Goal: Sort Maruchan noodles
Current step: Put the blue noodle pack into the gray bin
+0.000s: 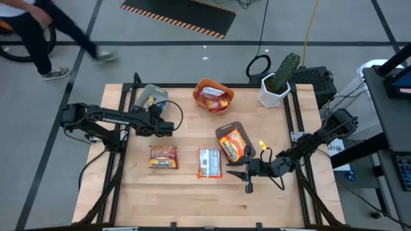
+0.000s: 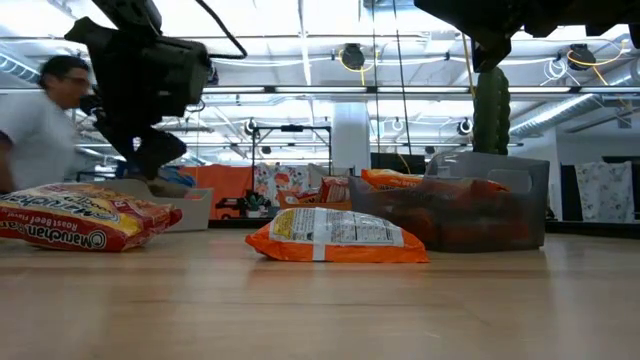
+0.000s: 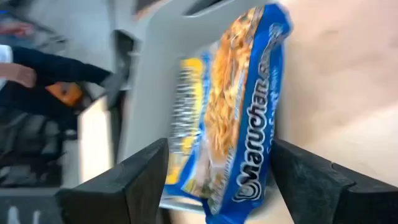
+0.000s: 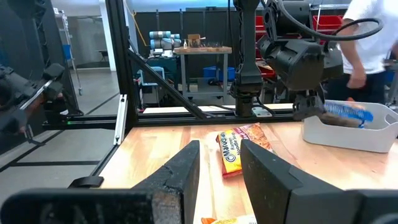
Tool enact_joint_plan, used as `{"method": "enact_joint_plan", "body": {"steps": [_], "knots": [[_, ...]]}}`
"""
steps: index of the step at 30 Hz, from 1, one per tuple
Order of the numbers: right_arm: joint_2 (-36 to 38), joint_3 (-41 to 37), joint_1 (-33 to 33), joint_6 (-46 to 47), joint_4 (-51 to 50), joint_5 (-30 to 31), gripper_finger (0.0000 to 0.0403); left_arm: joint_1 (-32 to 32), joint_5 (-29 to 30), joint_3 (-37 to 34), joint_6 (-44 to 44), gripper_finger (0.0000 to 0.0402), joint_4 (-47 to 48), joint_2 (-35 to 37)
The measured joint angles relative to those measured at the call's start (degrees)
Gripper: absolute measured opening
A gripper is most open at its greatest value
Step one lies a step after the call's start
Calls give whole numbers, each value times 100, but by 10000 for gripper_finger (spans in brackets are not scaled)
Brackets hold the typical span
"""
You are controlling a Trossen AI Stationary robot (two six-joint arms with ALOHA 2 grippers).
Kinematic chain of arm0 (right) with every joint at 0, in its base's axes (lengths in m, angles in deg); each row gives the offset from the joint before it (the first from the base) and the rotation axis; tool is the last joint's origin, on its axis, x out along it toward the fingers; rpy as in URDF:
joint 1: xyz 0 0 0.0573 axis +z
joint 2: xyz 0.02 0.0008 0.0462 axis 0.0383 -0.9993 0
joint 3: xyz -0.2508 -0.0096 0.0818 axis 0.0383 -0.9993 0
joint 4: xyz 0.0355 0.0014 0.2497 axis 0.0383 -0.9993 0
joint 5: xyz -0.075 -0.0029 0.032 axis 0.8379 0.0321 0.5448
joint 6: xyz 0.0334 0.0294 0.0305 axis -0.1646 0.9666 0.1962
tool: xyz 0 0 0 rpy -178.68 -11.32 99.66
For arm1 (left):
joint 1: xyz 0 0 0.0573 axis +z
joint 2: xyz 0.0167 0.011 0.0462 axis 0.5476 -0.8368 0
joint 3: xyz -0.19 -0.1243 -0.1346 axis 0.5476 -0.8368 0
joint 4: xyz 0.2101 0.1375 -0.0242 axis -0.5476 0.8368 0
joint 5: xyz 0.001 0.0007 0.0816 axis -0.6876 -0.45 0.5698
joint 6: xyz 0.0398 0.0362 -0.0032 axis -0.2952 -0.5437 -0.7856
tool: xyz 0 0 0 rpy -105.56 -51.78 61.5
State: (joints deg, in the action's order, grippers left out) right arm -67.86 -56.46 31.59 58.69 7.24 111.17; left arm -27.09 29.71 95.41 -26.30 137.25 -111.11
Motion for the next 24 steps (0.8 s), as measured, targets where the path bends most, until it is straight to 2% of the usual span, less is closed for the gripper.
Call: {"method": "enact_joint_plan", "body": {"steps": [7, 12, 18, 21, 24], "knots": [[0, 0, -5, -7, 0, 0, 112, -19, -374, 0, -969, 263, -1217, 0], [0, 0, -5, -3, 0, 0, 112, 34, -1137, 0, -1726, 210, -1898, 0], [0, 0, -5, 6, 0, 0, 112, 222, -818, 0, -1829, 126, -2085, 0], [0, 0, -5, 8, 0, 0, 112, 313, -740, 0, -1838, 102, -2085, 0], [0, 0, -5, 8, 0, 0, 112, 425, -465, -160, -1831, 94, -2258, 0]]}}
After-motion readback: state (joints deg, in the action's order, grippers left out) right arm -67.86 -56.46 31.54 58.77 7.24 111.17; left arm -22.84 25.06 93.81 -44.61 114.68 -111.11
